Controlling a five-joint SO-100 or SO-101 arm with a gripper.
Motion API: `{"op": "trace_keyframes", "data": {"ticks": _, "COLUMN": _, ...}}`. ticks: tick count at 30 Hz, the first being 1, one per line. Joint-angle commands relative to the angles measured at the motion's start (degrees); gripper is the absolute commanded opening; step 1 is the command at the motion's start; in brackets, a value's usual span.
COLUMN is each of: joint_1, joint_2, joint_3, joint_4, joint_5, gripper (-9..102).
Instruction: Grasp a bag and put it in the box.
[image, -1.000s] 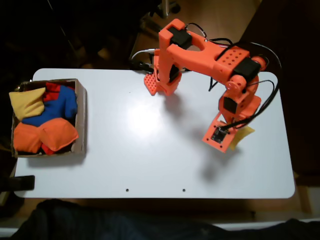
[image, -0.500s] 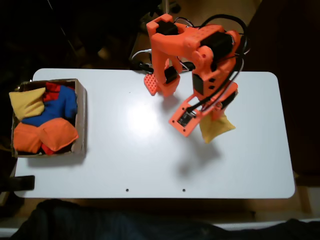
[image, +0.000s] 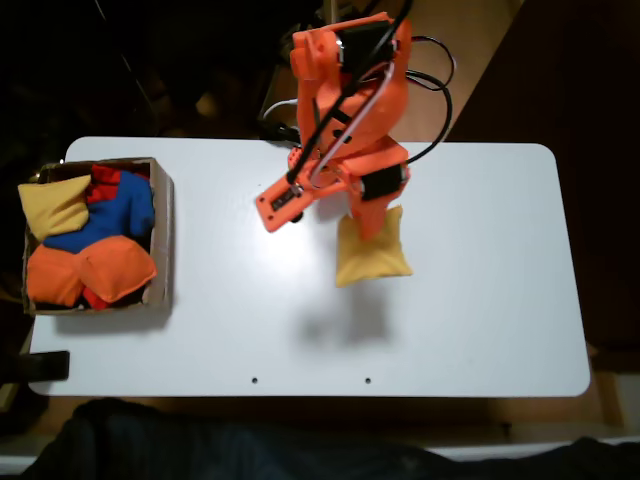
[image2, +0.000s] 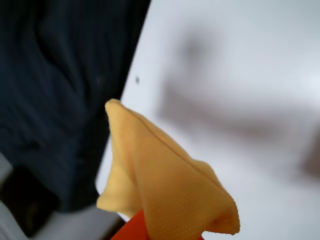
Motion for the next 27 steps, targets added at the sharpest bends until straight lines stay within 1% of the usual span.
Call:
{"op": "trace_keyframes", "data": {"ticks": 1, "joint_1": 5.71, "joint_2": 2.81, "joint_3": -3.43, "joint_4": 0.79, "joint_5": -0.62, "gripper": 0}}
{"op": "trace_keyframes", "data": {"ticks": 7, "joint_1": 17.40, "joint_2": 4.22, "joint_3": -5.19, "joint_4": 0.79, "joint_5": -0.70, "gripper": 0}}
{"op": "trace_keyframes", "data": {"ticks": 18, "joint_1": 41.04, "joint_2": 3.69, "joint_3": -12.66, "joint_4": 0.09, "joint_5": -4.04, "gripper": 0}}
{"op": "trace_keyframes", "data": {"ticks": 21, "joint_1": 46.58, "joint_2": 3.25, "joint_3": -13.27, "joint_4": -1.32, "joint_5": -4.39, "gripper": 0}}
{"op": "trace_keyframes", "data": {"ticks": 27, "joint_1": 54.58, "joint_2": 2.64, "joint_3": -13.27, "joint_4": -5.19, "joint_5": -4.22, "gripper": 0}}
